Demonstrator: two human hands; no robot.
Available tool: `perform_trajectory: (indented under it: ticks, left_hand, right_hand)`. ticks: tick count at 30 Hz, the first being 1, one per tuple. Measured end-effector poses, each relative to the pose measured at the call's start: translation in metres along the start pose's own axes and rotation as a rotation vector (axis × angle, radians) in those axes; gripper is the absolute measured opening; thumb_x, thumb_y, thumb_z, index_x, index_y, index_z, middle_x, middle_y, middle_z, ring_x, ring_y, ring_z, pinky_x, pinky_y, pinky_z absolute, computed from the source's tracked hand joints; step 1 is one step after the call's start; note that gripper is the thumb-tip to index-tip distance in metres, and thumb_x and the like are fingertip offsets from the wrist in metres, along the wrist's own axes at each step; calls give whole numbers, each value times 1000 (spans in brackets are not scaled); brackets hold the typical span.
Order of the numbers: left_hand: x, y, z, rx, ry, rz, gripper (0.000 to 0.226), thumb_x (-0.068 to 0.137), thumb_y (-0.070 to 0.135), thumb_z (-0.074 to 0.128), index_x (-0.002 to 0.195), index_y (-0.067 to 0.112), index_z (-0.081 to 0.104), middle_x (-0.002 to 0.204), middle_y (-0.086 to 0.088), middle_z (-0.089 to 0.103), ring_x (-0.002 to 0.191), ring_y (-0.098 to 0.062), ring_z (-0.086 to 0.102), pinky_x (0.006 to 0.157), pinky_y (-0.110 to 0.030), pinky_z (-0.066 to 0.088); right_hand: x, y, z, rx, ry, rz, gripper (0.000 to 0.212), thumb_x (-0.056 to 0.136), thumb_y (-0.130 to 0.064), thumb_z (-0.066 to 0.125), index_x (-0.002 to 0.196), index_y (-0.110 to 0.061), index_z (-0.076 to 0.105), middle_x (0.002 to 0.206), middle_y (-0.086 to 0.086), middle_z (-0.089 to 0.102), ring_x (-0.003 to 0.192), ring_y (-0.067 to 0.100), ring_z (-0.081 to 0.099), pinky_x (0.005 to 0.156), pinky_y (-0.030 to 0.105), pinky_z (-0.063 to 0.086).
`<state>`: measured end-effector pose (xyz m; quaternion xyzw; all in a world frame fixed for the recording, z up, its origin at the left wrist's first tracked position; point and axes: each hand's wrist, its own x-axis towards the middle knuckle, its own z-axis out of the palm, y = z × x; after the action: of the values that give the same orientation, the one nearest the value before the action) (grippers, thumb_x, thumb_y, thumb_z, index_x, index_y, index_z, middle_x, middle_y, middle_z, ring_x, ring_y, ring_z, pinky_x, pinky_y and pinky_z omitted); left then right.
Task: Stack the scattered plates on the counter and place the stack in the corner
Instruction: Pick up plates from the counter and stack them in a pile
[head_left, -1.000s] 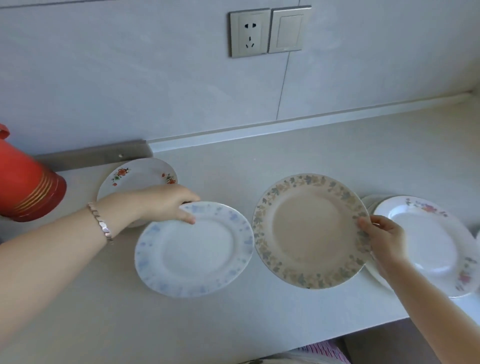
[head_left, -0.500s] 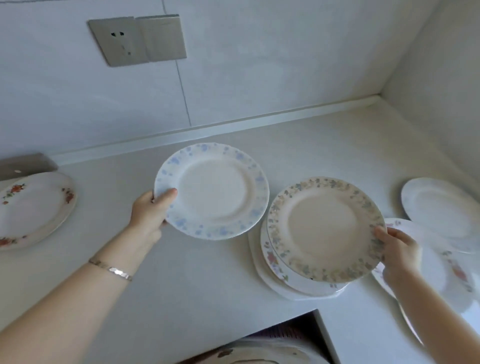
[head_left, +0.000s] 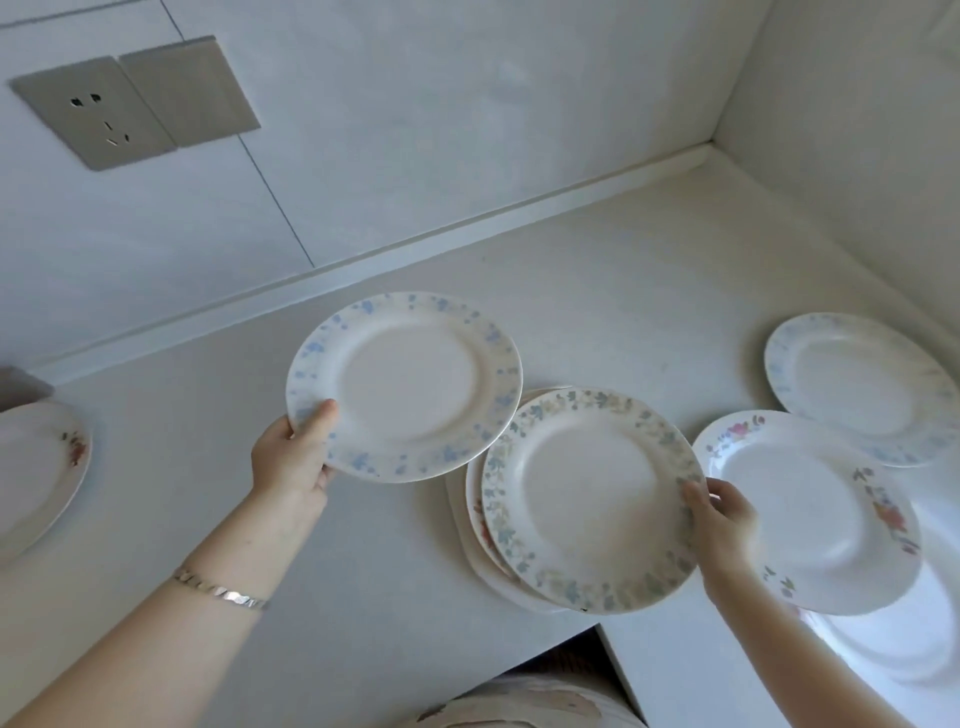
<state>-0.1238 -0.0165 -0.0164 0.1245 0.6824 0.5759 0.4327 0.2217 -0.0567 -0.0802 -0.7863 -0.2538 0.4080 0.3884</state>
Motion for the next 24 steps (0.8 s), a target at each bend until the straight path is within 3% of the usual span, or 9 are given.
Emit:
perform_trajectory:
  ticks: [2, 5, 10, 13, 15, 17, 20, 24]
  left_hand:
    - [2, 0, 3, 15, -16, 0, 15, 87, 9, 61, 76, 17, 58, 78, 1, 62, 44, 4, 62, 44, -13, 51]
    - [5, 1, 6, 31, -36, -15, 16, 88, 8, 60, 75, 17, 57, 78, 2, 61, 60, -5, 62, 43, -13, 51]
    - [7, -2, 6, 40, -34, -47, 15, 88, 8, 60, 75, 16, 57, 79, 1, 61, 69, -10, 59, 42, -14, 52]
    - [6, -6, 2, 64, -36, -65, 14, 88, 10, 61, 76, 16, 57, 79, 1, 61, 69, -11, 59, 49, -20, 54]
    - [5, -9, -1, 74, -34, -80, 14, 88, 10, 61, 76, 16, 57, 80, 1, 61, 70, -10, 59, 56, -25, 53]
    - [5, -13, -4, 76, -32, -86, 14, 87, 11, 62, 76, 17, 57, 79, 1, 61, 70, -10, 59, 52, -21, 55]
    - [5, -17, -8, 79, -29, -100, 13, 87, 11, 62, 77, 17, 58, 80, 1, 62, 71, -10, 60, 51, -21, 54]
    - [2, -19, -6, 88, -45, -111, 13, 87, 10, 61, 77, 18, 58, 81, 1, 62, 71, -11, 60, 61, -25, 53]
  right_hand:
    - [-4, 5, 7, -102, 60, -74, 26, 90, -25, 47, 83, -3, 58, 74, 4, 54, 68, 23, 49, 63, 33, 40]
    - [-12, 5, 16, -168, 134, -130, 28, 92, -27, 45, 78, -6, 55, 85, 3, 47, 75, 25, 47, 70, 32, 37]
    - [-16, 8, 36, -240, 204, -118, 29, 93, -27, 43, 87, -6, 63, 93, 7, 45, 89, 31, 50, 74, 31, 34]
    - [-14, 7, 38, -202, 216, -111, 28, 93, -25, 45, 79, -7, 61, 95, 9, 46, 88, 34, 53, 75, 32, 37]
    - [-13, 5, 38, -168, 229, -118, 26, 93, -26, 46, 95, -10, 66, 105, 12, 51, 93, 32, 55, 81, 35, 41]
    - [-13, 4, 36, -164, 226, -134, 33, 94, -25, 46, 116, -9, 63, 113, 13, 52, 96, 28, 54, 87, 34, 40]
    - [-13, 6, 34, -235, 173, -162, 38, 95, -26, 45, 126, -9, 56, 119, 15, 49, 106, 30, 52, 91, 36, 40]
    - [-18, 11, 31, -380, 78, -197, 53, 88, -26, 58, 136, -8, 44, 126, 17, 41, 122, 33, 39, 98, 43, 38]
